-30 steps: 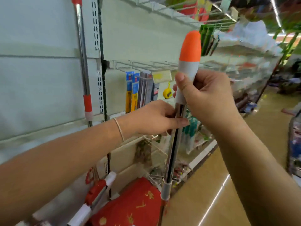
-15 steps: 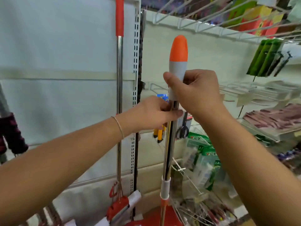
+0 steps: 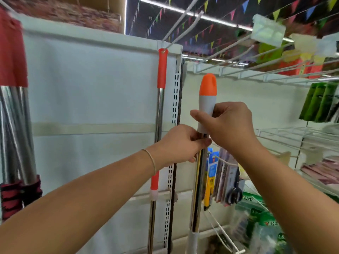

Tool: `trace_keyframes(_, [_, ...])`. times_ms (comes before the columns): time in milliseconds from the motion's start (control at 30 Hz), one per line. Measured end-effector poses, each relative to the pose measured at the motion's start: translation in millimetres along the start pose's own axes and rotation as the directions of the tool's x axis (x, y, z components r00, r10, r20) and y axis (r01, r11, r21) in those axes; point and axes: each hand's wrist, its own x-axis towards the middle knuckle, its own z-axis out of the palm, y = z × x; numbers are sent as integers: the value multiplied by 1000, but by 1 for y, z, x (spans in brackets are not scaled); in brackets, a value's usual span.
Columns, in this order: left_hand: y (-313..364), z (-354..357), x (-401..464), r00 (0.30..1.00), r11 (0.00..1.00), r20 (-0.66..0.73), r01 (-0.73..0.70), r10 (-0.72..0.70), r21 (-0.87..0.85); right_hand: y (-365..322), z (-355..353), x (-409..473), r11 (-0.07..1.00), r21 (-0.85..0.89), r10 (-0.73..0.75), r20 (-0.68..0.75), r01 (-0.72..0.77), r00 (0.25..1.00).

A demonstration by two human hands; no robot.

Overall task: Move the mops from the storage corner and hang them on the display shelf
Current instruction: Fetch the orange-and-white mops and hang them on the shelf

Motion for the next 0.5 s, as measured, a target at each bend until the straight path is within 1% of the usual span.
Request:
trace_keyframes(133, [10,-9,6,1000,1000,-26,-10,10,27,-3,-1,12,999,0,-47,-45,47,998])
trace_keyframes(367, [38,-18,8,997,1000,-80,-21,21,6,-10,-15,35,987,25,-159,-93,162,983])
trace_keyframes(500, [49,-23,6,994,999,-101,-38,37,-13,-14,-20,44,978,81,-180,-122,191,976])
